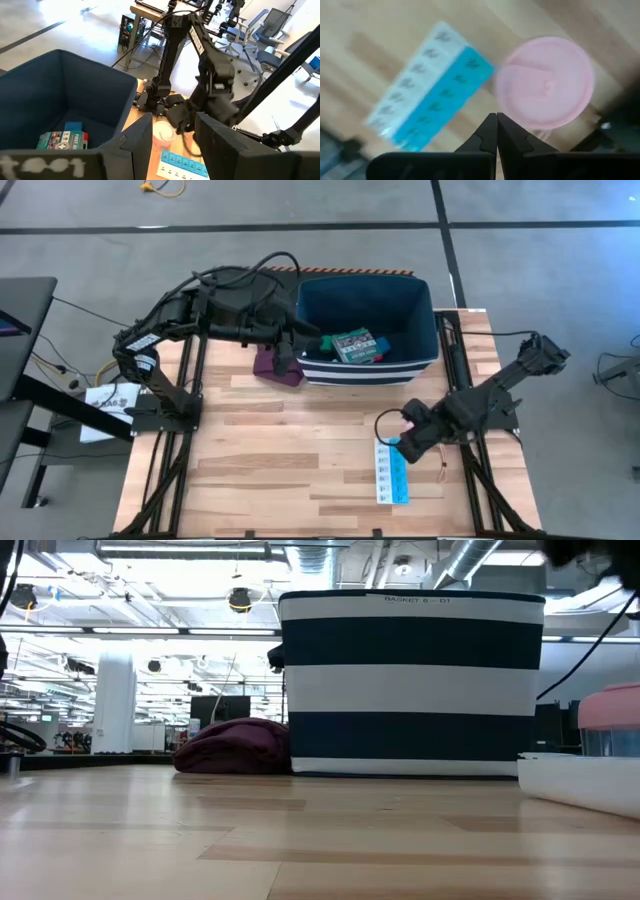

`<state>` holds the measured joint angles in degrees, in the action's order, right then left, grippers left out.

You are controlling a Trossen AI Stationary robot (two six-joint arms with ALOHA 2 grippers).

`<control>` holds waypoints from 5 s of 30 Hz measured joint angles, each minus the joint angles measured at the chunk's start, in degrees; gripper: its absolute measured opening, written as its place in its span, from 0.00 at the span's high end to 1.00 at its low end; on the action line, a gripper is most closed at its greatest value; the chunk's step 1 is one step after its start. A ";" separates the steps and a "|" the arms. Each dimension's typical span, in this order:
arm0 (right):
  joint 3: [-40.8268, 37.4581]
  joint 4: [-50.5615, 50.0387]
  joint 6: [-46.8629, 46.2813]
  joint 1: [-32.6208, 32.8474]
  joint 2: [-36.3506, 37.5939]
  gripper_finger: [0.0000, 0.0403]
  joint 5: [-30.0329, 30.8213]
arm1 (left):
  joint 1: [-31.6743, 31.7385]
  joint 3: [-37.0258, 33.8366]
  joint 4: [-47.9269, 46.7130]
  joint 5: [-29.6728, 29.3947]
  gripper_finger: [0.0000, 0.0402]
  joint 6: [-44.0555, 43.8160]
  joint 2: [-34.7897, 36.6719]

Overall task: Pick & place medical supplies in basket/bin
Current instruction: Put the pink container into the blue organizer

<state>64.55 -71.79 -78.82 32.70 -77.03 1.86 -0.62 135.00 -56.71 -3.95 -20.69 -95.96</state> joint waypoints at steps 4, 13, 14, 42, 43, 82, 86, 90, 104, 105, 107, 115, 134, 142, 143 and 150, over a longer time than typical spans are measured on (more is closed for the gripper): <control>3.89 -0.13 -4.04 5.55 1.46 1.00 0.11 | 0.00 0.00 -0.42 0.49 0.66 -0.52 0.00; 7.13 -5.75 -30.15 27.28 0.28 1.00 -2.77 | 0.00 0.00 -4.10 0.01 0.66 -1.09 0.00; 7.13 -6.54 -32.93 29.77 -0.29 1.00 -2.16 | 0.00 0.00 -4.40 -0.42 0.66 -1.11 0.00; 3.57 -4.10 -19.11 31.85 -13.25 0.49 3.57 | 0.00 0.00 -3.85 -2.83 0.66 -5.97 0.00; 3.57 -5.13 -19.83 32.11 -13.23 0.48 5.15 | 0.00 0.00 -3.85 -2.81 0.66 -5.97 0.00; -32.96 15.57 -29.21 44.27 2.73 0.48 22.35 | -0.02 0.00 -4.29 -2.99 0.66 -9.53 0.00; -32.96 15.81 -30.19 42.71 2.71 0.48 23.70 | 0.00 0.00 -4.28 -3.16 0.66 -9.53 -0.11; -32.96 16.71 -29.47 39.96 2.67 0.48 24.34 | 0.00 0.00 -4.33 -4.31 0.66 -9.49 -0.13; -33.84 21.28 -30.29 35.17 -4.99 0.56 20.86 | -0.01 0.00 -5.49 -4.05 0.66 -7.67 -0.13; -33.55 21.58 -29.93 34.92 -5.05 0.59 20.97 | -0.01 0.00 -5.73 -4.03 0.66 -7.65 -0.13; -32.92 22.24 -29.55 34.58 -5.03 0.65 21.16 | -0.02 -0.01 -5.77 -4.03 0.66 -7.65 -0.13; -32.70 25.15 -28.75 34.70 -5.01 0.91 19.44 | -0.02 -0.01 -5.77 -4.02 0.66 -7.65 -0.15; -10.28 25.40 -12.05 30.22 -0.96 0.95 33.24 | -0.02 -0.02 -5.77 -3.97 0.66 -7.50 -0.17; -0.70 25.33 4.08 23.06 -0.96 0.95 42.01 | 0.00 -0.02 -5.77 -3.97 0.66 -7.45 -0.17; 0.77 25.17 6.98 21.77 -0.96 0.95 43.74 | -0.01 -0.02 -5.79 -3.97 0.66 -7.45 -0.17; 17.39 25.29 35.38 8.40 -0.92 0.94 60.42 | -0.02 0.00 -5.79 -4.08 0.66 -7.41 -0.17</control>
<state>81.94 -46.51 -43.44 41.09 -77.95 62.28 -0.64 135.00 -62.50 -8.03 -28.10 -96.14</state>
